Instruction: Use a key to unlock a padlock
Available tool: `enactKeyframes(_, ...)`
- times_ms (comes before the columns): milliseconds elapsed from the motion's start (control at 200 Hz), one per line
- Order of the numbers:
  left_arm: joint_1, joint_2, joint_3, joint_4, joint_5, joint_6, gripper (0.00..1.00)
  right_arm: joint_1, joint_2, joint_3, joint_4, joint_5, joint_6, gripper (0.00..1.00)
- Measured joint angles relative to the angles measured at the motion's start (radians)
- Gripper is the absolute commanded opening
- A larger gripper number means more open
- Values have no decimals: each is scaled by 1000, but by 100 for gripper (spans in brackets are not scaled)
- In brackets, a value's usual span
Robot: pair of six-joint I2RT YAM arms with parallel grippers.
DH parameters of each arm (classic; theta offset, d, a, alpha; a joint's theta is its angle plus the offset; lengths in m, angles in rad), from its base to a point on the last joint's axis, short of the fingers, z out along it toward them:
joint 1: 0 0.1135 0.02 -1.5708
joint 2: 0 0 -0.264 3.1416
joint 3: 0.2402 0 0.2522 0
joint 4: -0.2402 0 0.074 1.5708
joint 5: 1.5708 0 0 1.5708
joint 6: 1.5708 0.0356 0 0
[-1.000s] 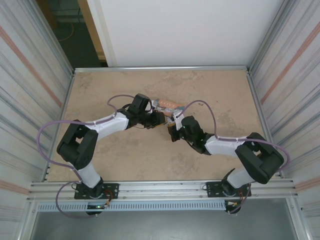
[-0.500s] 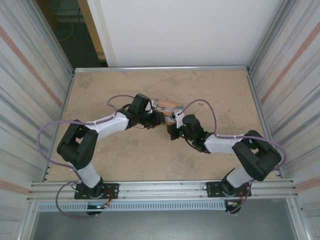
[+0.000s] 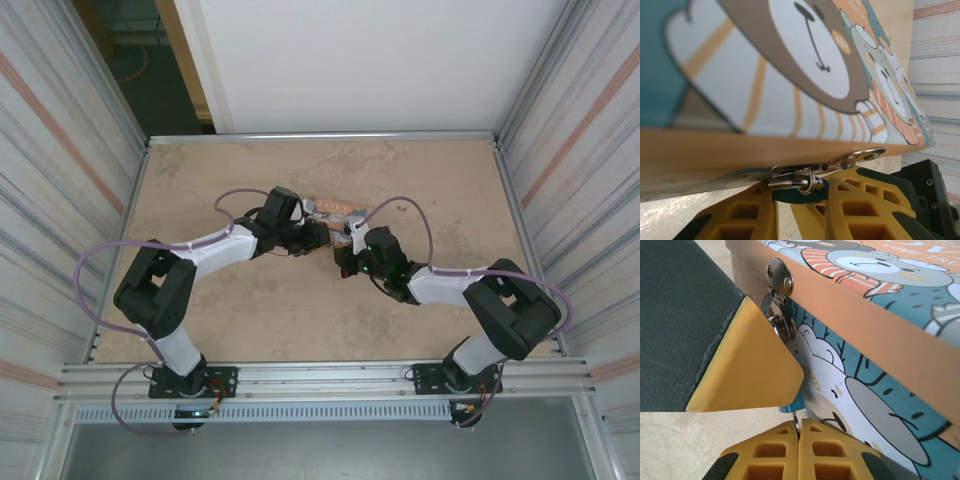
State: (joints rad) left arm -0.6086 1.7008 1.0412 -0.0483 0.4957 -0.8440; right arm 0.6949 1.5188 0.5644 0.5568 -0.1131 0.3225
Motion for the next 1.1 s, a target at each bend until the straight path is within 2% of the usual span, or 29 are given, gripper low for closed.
enactKeyframes(361, -21, 80, -23, 101, 20, -31, 14, -15, 31, -48, 19, 11, 11, 0)
enactKeyframes(777, -41, 148, -34, 155, 58, -46, 38, -20, 69, -113, 86, 25, 34, 0)
enactKeyframes(1097, -53, 118, -84, 185, 88, -51, 45, -34, 85, -127, 98, 37, 60, 0)
